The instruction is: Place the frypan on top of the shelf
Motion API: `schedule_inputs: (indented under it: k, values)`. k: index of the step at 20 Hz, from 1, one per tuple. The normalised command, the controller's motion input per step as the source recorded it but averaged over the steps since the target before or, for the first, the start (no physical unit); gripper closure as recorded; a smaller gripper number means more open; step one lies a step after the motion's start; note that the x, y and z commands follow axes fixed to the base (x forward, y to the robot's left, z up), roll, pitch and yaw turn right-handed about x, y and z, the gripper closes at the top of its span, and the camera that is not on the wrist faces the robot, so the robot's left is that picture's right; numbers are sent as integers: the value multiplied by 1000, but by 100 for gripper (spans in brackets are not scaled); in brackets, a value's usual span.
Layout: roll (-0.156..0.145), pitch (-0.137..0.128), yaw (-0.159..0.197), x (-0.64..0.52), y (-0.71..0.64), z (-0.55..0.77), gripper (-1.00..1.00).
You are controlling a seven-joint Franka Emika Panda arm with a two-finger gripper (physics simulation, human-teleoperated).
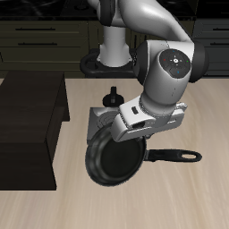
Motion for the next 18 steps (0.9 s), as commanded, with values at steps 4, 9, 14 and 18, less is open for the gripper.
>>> schedule_inputs:
  k: [4,9,14,18]
  values:
    - [-15,-50,3,-95,-27,382,100]
    - [-11,-47,17,-86,-9,335,100]
    - [-26,-50,21,-58,-60,371,100]
    - [-7,-32,27,-57,7,226,100]
